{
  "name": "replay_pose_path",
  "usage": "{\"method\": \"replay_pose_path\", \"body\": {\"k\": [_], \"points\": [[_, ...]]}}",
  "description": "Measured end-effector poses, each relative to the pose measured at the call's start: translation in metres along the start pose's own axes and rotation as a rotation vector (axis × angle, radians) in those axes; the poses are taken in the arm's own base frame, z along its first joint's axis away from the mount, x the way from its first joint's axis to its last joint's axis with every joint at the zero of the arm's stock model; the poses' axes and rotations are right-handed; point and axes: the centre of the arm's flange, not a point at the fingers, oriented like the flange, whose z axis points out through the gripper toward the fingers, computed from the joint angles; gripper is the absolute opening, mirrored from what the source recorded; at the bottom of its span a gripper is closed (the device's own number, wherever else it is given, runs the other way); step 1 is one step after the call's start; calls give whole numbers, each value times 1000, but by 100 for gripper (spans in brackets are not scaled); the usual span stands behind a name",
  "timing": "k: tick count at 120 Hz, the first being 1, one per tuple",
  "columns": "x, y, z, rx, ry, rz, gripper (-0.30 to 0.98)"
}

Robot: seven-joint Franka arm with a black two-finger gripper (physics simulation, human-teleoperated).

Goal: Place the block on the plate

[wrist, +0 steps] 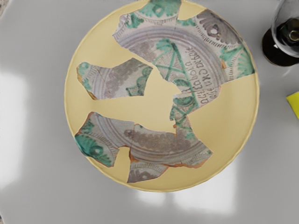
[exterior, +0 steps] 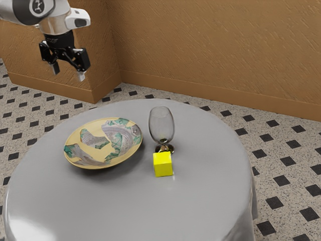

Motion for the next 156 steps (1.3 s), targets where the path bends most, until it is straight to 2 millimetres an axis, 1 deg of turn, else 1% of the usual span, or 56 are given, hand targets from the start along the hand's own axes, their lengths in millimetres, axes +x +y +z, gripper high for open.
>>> {"method": "replay_pose_path", "body": {"k": [16,20,25,36,45,54,62,68,81,88,91,95,105,110,125,156], "points": [[-3,0,-4,1,11,-10,69],[-2,5,0,2,3,-5,69],[-2,14,12,4,-18,8,69],[-6,41,58,7,-74,53,69],[-13,72,86,-7,-88,79,69],[-24,116,110,-44,-109,92,69],[-33,155,129,-67,-120,89,69],[-36,181,140,-82,-125,75,69],[-39,227,165,-91,-125,34,69],[-40,245,178,-91,-123,5,69],[-39,247,183,-90,-123,-17,68],[-34,245,191,-90,-123,-56,68],[-20,222,212,-87,-126,-177,69],[-15,216,218,-87,-123,-220,69],[-8,232,238,-81,-110,-280,69],[17,251,268,-68,-80,-383,69]]}}
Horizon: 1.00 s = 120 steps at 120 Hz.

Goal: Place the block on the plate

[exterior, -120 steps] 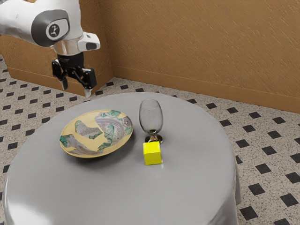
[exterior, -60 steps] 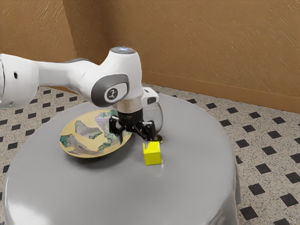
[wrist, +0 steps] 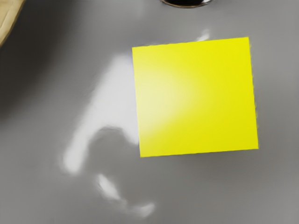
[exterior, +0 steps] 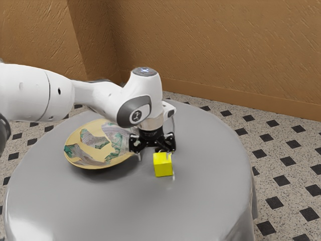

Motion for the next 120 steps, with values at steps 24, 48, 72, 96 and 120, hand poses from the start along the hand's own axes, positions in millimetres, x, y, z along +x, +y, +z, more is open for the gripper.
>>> {"method": "replay_pose_path", "body": {"k": [24,48,72,96,120], "points": [[28,13,18,-13,29,-53,69],[45,16,41,-25,10,-77,69],[45,22,57,-38,-16,-78,69],[48,19,68,-35,-27,-79,69],[52,22,77,-34,-24,-67,69]]}}
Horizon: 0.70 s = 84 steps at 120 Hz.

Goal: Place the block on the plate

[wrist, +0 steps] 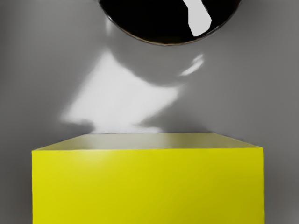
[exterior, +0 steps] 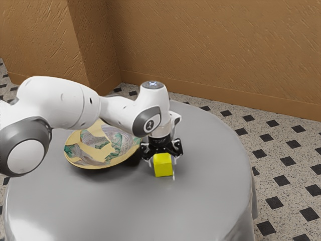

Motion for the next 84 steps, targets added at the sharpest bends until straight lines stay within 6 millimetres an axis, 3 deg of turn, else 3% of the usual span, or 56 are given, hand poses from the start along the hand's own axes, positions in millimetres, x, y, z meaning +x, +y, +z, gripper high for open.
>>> {"method": "replay_pose_path", "body": {"k": [40,65,84], "points": [[8,-2,11,-1,7,10,68],[6,1,8,-10,11,22,46],[6,2,4,-14,17,24,41]]}}
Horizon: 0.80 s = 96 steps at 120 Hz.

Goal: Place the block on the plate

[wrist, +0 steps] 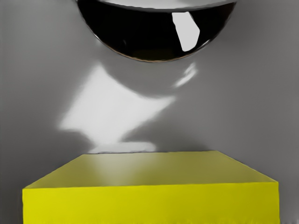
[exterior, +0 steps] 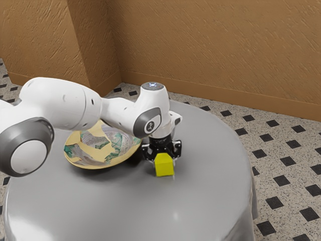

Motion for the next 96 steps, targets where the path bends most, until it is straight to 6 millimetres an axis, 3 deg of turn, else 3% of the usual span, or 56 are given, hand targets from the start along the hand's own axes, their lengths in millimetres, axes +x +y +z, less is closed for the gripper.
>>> {"method": "replay_pose_path", "body": {"k": [12,24,35,44,56,66,83,96], "points": [[-1,-2,-33,-30,23,-3,39],[-4,-26,-81,-53,28,-28,39],[15,-79,-124,-60,19,-110,39],[30,-127,-143,-47,-3,-182,40],[55,-186,-137,-12,-43,-265,41],[74,-214,-116,8,-80,-291,41],[111,-228,-82,19,-97,-271,41],[119,-227,-76,10,-86,-229,49]]}}
